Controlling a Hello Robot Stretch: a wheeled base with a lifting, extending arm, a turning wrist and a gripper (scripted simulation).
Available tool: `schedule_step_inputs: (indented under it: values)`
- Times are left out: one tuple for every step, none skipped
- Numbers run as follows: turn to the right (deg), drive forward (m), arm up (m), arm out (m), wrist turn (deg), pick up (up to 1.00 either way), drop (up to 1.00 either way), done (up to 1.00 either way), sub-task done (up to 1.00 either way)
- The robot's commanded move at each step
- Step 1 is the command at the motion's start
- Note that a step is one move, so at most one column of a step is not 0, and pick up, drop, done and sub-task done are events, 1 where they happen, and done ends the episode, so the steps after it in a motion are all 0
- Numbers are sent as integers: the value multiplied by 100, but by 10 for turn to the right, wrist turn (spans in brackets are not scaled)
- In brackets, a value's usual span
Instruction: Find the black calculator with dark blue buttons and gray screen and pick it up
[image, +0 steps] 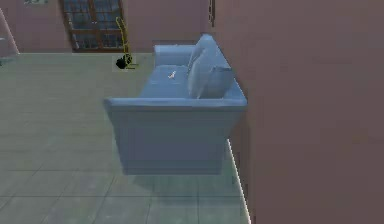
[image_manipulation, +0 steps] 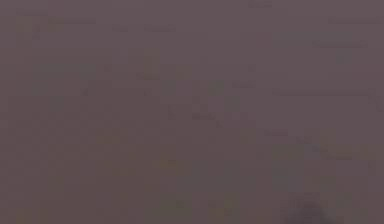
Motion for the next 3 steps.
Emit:
schedule_step_inputs:
  values:
    - [-300, 0, 0, 0, 0, 0, 0, 0, 0]
    - [0, 40, 0, 0, 0, 0, 0, 0, 0]
    - [-450, 0, 0, 0, 0, 0, 0, 0, 0]
